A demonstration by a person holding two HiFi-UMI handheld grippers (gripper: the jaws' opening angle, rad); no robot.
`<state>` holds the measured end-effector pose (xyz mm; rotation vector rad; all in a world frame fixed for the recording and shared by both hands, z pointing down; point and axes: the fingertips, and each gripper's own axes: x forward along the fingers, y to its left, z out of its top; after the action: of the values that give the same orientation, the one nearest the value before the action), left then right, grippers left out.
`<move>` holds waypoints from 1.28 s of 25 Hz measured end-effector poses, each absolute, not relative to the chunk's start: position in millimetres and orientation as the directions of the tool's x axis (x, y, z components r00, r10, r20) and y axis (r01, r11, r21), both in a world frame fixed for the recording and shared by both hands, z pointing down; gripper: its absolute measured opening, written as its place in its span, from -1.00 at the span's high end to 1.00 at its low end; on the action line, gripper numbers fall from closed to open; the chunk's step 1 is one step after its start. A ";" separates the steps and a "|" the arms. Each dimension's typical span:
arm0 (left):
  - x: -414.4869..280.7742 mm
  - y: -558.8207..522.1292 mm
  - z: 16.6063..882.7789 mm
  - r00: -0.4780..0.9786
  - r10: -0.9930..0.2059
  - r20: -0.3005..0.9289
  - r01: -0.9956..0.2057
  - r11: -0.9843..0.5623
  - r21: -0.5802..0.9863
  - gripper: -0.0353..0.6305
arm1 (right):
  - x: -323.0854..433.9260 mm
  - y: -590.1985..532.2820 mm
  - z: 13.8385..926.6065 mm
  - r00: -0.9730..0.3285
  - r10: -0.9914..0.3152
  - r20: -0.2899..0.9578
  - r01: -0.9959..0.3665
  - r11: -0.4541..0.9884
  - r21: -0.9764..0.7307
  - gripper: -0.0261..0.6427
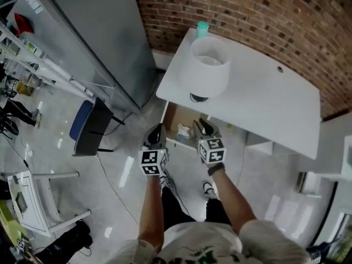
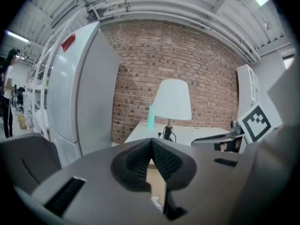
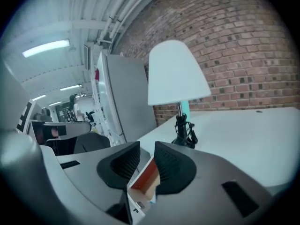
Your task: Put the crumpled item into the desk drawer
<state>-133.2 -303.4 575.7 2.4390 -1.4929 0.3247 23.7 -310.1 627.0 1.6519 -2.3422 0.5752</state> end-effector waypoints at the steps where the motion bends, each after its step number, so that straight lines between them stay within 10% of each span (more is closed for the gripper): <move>1: -132.8 -298.8 561.1 0.437 -0.844 0.312 -0.898 -0.430 0.096 0.91 | 24.5 -307.5 606.9 -0.345 -0.864 0.367 -0.938 0.298 -0.178 0.65; 16: -97.8 -222.8 374.6 0.386 -0.915 0.114 -0.922 -0.385 0.032 0.91 | 74.3 -238.7 398.2 -0.304 -0.946 0.113 -0.949 0.291 -0.119 0.82; 32: -79.6 -201.5 349.3 0.299 -0.949 0.098 -0.953 -0.302 -0.013 0.91 | 99.4 -232.7 368.3 -0.346 -0.936 0.072 -0.938 0.343 -0.043 0.91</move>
<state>-79.6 -201.5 349.3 2.4936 -1.8270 0.1352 99.4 -232.7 368.3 1.7768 -2.5463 0.1187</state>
